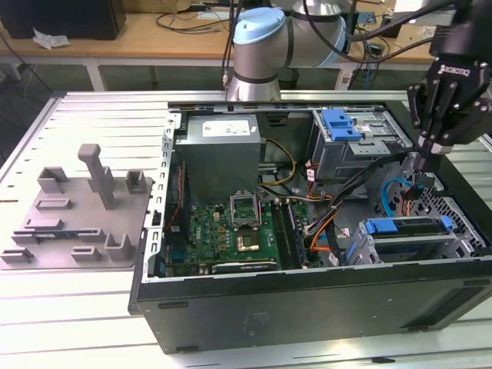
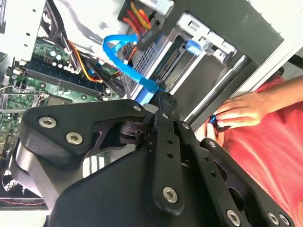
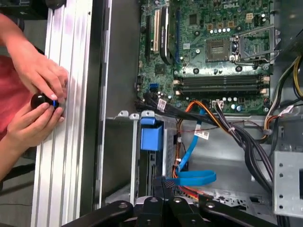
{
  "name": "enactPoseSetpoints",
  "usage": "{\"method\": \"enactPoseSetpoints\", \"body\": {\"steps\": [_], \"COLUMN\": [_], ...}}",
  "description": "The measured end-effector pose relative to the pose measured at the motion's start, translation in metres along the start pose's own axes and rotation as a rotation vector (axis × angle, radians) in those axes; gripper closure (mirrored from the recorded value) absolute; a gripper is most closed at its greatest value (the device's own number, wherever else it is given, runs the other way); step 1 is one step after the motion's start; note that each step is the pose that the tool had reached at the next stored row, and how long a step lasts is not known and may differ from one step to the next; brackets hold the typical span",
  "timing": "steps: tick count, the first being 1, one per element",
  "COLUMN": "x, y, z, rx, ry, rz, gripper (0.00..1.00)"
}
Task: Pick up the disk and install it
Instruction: 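Insert the first disk wire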
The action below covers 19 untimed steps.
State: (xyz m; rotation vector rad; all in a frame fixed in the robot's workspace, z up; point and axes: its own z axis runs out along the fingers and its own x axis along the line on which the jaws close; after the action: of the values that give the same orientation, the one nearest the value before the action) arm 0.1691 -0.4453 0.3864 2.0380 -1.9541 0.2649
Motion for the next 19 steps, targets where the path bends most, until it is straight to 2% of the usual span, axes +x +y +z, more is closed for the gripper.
{"method": "enactPoseSetpoints", "body": {"steps": [2, 4, 5, 6, 9, 13, 16, 19], "x": [0.0002, -0.0002, -0.0004, -0.0010, -0.0027, -0.0053, -0.0061, -0.0150], "y": [-0.0089, -0.0118, -0.0118, -0.0124, -0.0141, -0.0143, -0.0151, -0.0162], "z": [-0.0006, -0.0007, -0.0004, -0.0003, -0.0008, -0.0015, -0.0015, -0.0042], "rx": [-0.0035, -0.0041, -0.0044, -0.0048, -0.0057, -0.0061, -0.0139, -0.0132], "ry": [0.0001, 0.0017, 0.0060, 0.0118, 0.0191, 0.0199, 0.0189, 0.0215], "rz": [-0.004, -0.007, -0.006, -0.006, -0.006, -0.001, 0.023, 0.025], "gripper": [0.89, 0.89, 0.89, 0.83, 0.64, 0.64, 0.64, 0.64]}}
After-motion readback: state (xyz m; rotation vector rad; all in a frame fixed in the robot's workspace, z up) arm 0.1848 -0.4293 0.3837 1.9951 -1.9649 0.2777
